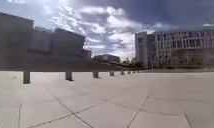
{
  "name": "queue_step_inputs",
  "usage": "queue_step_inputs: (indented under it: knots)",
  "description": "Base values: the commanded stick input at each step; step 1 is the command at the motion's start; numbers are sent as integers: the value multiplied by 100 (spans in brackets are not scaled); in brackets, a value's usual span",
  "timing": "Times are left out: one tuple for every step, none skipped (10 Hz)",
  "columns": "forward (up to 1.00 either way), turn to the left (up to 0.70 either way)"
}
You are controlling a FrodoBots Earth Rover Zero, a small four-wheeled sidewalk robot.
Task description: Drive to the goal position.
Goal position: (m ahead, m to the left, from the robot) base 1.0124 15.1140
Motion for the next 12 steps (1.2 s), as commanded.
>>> queue_step_inputs:
  knots:
    - [0, 98]
    - [0, 98]
    - [0, 98]
    - [0, 98]
    - [0, 98]
    - [0, 98]
    - [0, 98]
    - [0, 98]
    - [0, 98]
    - [0, 98]
    - [0, 98]
    - [0, 96]
